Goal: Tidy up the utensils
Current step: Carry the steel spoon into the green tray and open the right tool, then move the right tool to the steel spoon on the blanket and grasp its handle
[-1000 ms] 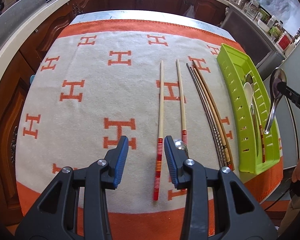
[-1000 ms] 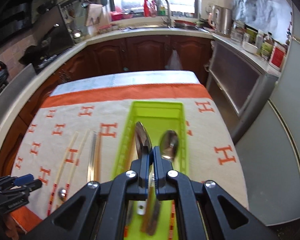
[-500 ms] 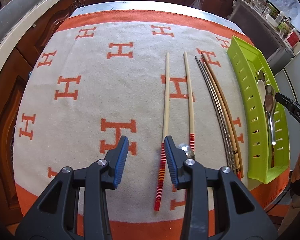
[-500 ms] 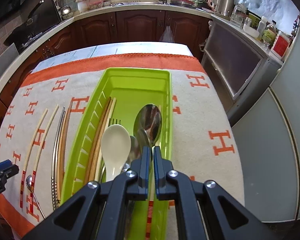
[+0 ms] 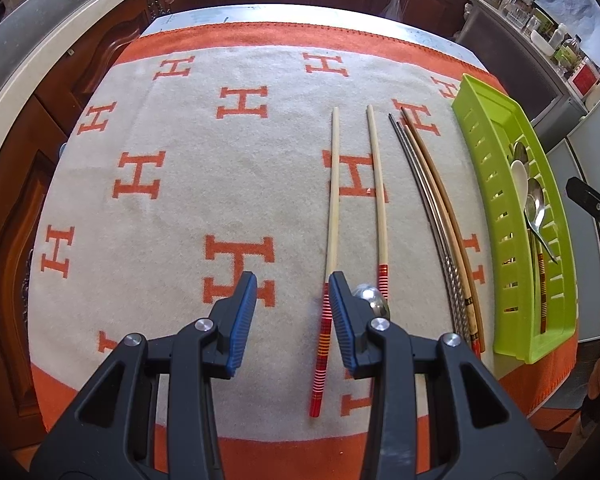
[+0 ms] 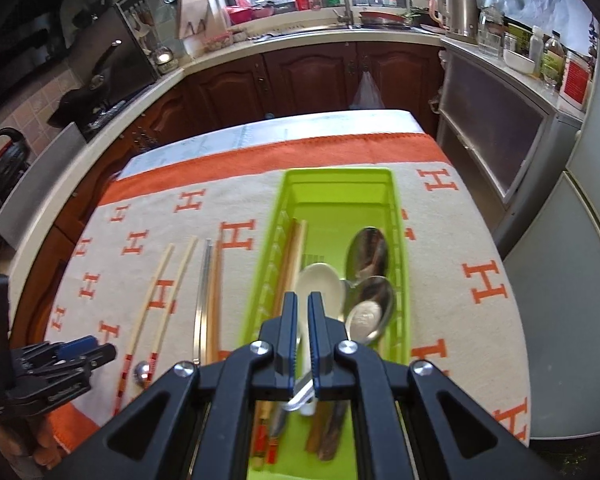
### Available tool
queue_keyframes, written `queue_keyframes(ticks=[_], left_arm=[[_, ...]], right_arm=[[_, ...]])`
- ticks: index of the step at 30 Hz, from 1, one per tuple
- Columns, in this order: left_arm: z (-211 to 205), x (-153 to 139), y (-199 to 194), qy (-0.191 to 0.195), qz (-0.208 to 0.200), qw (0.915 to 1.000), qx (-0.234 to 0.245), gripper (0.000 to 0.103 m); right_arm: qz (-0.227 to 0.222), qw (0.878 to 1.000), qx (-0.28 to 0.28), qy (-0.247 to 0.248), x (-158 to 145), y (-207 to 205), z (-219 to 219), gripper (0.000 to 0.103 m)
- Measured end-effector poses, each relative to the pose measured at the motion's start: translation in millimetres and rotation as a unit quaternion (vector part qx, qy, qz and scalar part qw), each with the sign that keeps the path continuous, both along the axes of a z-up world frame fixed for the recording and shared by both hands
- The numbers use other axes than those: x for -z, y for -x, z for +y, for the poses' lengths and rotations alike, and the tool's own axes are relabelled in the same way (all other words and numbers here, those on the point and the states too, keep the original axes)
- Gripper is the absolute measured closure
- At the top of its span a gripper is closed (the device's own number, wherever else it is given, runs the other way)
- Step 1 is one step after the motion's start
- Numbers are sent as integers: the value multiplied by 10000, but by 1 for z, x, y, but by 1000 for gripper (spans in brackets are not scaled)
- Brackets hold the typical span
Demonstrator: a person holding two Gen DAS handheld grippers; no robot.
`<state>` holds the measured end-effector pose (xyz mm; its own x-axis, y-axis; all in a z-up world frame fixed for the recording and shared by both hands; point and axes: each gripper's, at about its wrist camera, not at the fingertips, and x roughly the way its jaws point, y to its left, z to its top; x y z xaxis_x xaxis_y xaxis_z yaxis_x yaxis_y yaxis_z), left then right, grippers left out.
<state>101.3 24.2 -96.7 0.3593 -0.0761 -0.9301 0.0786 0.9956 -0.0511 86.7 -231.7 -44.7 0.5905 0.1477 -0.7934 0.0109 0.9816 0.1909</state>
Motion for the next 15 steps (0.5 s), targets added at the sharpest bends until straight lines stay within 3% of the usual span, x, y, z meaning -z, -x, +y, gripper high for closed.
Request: queue_keyframes(ticks=[15], left_arm=[[6, -11, 14, 112, -112, 9999, 15, 69]], right_arm=[[64, 9955, -921, -230, -4, 20, 61, 98]])
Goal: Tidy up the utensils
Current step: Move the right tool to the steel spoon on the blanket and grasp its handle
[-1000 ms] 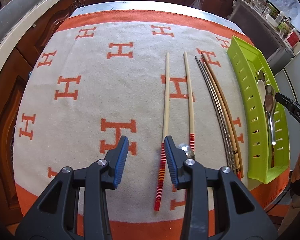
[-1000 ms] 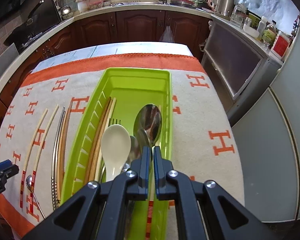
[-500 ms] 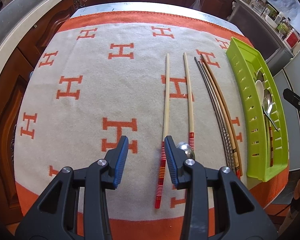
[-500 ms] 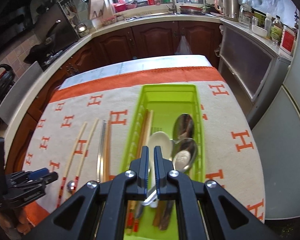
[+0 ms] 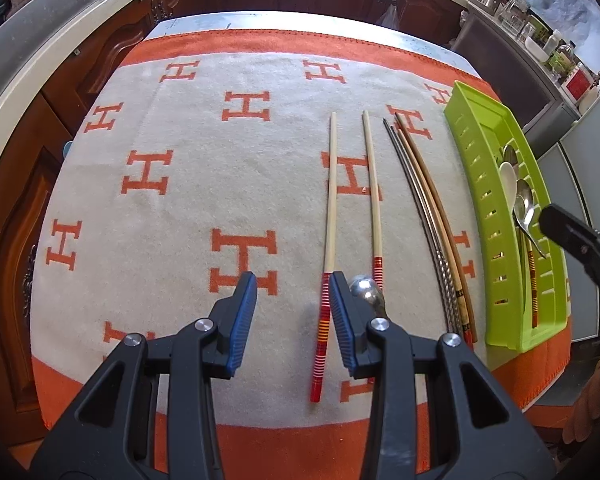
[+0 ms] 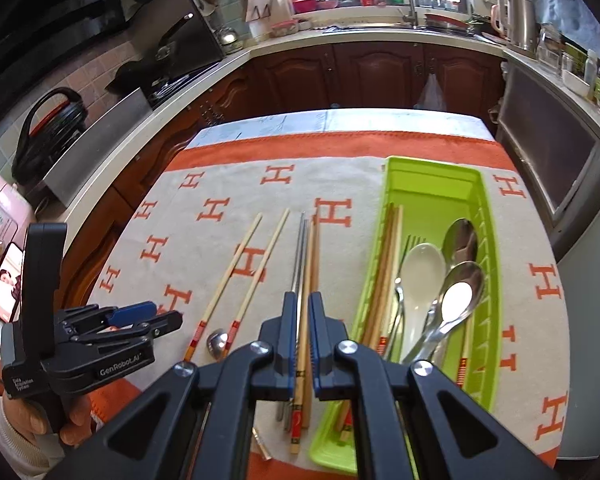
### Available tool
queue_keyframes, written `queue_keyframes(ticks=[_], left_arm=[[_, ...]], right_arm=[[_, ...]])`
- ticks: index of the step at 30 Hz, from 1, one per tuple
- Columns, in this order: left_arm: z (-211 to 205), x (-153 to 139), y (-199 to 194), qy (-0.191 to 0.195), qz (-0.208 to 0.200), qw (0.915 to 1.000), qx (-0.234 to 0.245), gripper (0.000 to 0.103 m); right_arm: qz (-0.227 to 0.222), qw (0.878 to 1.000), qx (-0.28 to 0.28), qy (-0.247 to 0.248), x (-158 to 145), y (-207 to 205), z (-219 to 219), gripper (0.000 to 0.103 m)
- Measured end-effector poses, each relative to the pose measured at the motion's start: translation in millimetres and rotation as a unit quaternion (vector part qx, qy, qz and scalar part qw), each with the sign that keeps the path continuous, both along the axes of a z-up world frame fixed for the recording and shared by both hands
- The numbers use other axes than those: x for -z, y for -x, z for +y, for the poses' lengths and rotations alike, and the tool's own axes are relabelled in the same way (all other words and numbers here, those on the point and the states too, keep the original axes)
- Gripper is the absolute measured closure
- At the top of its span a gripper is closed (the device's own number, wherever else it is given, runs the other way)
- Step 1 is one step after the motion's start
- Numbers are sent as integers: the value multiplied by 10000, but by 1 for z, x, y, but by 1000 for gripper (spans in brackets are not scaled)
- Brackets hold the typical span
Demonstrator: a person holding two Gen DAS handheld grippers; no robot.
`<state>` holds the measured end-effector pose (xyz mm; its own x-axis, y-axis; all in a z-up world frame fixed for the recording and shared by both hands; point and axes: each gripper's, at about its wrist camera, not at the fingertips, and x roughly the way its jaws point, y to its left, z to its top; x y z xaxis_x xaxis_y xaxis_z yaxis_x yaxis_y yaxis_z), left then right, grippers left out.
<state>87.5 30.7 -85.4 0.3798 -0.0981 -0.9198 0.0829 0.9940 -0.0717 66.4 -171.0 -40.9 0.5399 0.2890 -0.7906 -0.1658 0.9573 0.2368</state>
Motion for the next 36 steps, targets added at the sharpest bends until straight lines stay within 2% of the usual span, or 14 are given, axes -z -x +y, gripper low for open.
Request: queue_keyframes(ticks=[10, 16, 23, 29, 33, 36], left_arm=[[-3, -2, 11, 70, -37, 9999, 117, 69], [5, 1, 18, 173, -45, 9998, 92, 64], [20, 10, 26, 326, 48, 9995, 5, 62], [31, 17, 26, 447, 131, 9988, -114, 62], [33, 18, 26, 478, 132, 9987, -123, 62], [33, 19, 26, 503, 136, 9986, -125, 62]], right_arm=[[189, 9988, -447, 43, 18, 12, 29, 98], [400, 9969, -669, 42, 36, 14, 41, 97], [579, 9926, -1057, 147, 54, 21, 56, 86], [793, 9888, -1239, 248, 71, 22, 65, 86], [819, 9870, -1338, 357, 79, 21, 72, 86], [630, 9869, -1389, 523, 80, 21, 79, 86]])
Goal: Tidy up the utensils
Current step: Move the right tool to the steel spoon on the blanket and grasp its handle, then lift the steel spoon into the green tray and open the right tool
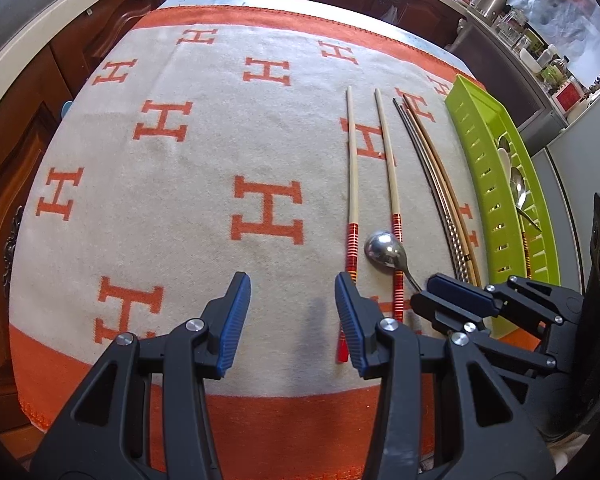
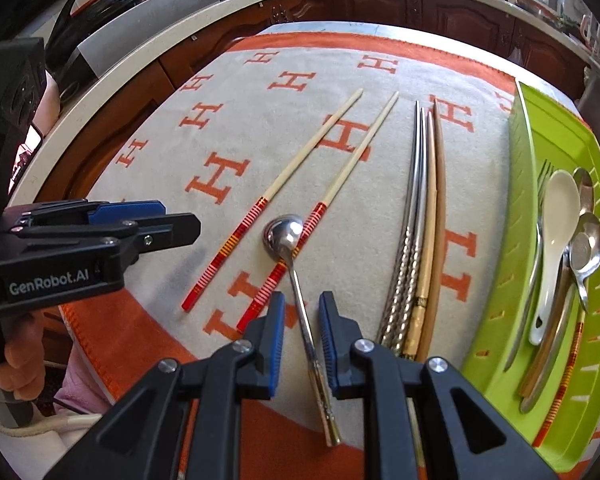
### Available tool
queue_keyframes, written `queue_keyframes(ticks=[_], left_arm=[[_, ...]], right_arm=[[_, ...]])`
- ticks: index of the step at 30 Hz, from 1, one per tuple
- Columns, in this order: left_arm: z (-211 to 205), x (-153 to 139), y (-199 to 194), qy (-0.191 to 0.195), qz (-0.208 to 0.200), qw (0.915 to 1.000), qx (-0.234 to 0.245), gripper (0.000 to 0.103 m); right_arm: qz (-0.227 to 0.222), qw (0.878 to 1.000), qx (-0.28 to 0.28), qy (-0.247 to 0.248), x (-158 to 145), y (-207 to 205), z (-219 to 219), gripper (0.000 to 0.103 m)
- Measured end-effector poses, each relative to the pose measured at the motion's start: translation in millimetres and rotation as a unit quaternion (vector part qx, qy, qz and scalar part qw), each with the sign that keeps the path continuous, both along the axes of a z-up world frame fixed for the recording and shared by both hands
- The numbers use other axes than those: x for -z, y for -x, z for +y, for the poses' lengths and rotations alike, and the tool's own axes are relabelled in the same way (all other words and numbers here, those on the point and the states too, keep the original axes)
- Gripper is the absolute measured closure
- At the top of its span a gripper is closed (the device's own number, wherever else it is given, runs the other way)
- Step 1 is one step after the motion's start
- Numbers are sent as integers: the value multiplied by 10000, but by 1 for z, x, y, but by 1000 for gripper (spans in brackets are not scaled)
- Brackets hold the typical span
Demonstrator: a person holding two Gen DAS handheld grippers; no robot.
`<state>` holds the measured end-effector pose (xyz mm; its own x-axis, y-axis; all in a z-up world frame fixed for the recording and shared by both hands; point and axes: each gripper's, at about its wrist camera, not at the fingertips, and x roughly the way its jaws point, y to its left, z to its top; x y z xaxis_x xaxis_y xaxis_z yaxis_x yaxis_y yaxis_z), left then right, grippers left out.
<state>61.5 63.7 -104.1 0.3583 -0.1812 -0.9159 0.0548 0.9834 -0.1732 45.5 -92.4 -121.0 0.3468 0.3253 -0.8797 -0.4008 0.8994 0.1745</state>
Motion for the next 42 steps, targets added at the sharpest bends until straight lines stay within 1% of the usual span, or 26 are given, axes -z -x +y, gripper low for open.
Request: queue_keyframes(ticks=[4, 8, 10, 12, 15, 21, 31, 37, 42], left_arm=[[1, 1, 0, 20, 16, 10000, -7, 62], [1, 1, 0, 31, 11, 10000, -33, 62], [2, 2, 0, 43, 6, 10000, -44, 62], [3, 2, 0, 37, 14, 10000, -57, 62], [3, 1, 0, 20, -2, 10000, -63, 62], [4, -2, 2, -10, -56, 10000, -67, 62], [0, -4, 0, -51, -84, 10000, 2, 62], [-1, -8, -3, -84, -127, 9999, 3, 62], [-4, -9, -9, -109, -145, 9998, 3, 62]], right_arm=[[-389, 9983, -209, 372, 1, 1, 16, 86], [-825, 9931, -475, 689, 3, 3, 29, 86], [-876, 9923, -533, 692, 3, 1, 30, 88], [-883, 9922, -589, 649, 2, 1, 31, 95], [-938, 9914, -576, 714, 2, 2, 34, 99], [-670, 9969, -322, 239, 0, -3, 23, 99], [-551, 9977, -20, -381, -13, -3, -1, 99], [-434, 9951, 269, -850, -23, -6, -24, 99], [-398, 9872, 620, -1411, -35, -6, -54, 99]])
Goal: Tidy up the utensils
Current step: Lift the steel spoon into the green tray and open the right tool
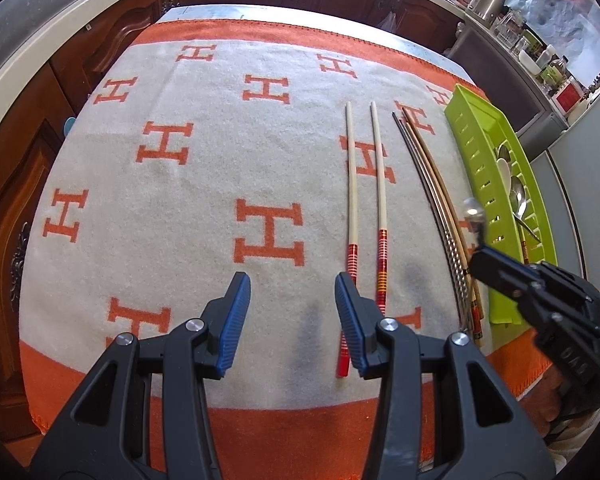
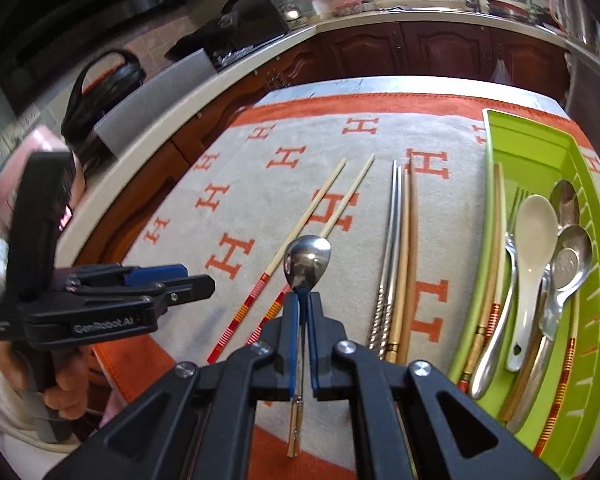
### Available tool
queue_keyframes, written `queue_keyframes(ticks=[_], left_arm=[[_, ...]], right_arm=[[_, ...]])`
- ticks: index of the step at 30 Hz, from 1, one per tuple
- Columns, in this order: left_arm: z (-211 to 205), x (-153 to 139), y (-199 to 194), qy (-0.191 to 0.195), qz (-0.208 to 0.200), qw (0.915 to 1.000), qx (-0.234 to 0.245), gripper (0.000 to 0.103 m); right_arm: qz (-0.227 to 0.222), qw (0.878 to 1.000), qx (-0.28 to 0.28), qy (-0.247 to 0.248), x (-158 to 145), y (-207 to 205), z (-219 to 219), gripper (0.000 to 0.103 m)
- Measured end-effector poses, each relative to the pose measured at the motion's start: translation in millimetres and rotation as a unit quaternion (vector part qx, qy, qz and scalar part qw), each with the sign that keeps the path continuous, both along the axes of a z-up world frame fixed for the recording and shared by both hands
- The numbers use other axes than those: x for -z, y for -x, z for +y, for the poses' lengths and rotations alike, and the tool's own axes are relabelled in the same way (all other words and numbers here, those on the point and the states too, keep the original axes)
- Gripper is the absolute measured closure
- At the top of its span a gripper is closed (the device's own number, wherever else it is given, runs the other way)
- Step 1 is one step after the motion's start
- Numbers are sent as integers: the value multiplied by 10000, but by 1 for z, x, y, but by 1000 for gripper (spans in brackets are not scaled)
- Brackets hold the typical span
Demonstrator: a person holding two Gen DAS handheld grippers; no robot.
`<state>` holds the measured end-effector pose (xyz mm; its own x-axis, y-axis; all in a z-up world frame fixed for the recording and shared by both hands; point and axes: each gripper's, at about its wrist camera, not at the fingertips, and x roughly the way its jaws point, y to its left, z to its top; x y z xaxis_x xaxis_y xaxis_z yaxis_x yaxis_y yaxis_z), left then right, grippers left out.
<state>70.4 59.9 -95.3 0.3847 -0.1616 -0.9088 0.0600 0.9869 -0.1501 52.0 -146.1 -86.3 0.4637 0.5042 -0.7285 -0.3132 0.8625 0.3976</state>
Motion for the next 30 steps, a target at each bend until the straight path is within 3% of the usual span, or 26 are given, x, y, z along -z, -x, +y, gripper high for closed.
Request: queue_keyframes(ticks=[10, 17, 20, 24, 30], left_arm=[[-17, 13, -28, 39, 204, 9997, 122, 62], [-35, 18, -46, -8, 258, 9993, 283, 62], [-42, 20, -53, -58, 257, 9991, 339, 62], [-50, 24, -59, -163, 246, 9988, 380, 62], [-60, 26, -63, -403, 172, 9982, 399, 62]], right_arm=[[-15, 9958, 653, -649, -23, -4, -58, 99], [-3, 9897, 1194, -790, -35, -8, -103, 99], [11, 9871, 1494, -572, -38, -14, -123, 99], [231, 9825, 1844, 77, -30, -31, -135, 99], [505, 9793, 1856, 624, -10, -46, -125, 98]])
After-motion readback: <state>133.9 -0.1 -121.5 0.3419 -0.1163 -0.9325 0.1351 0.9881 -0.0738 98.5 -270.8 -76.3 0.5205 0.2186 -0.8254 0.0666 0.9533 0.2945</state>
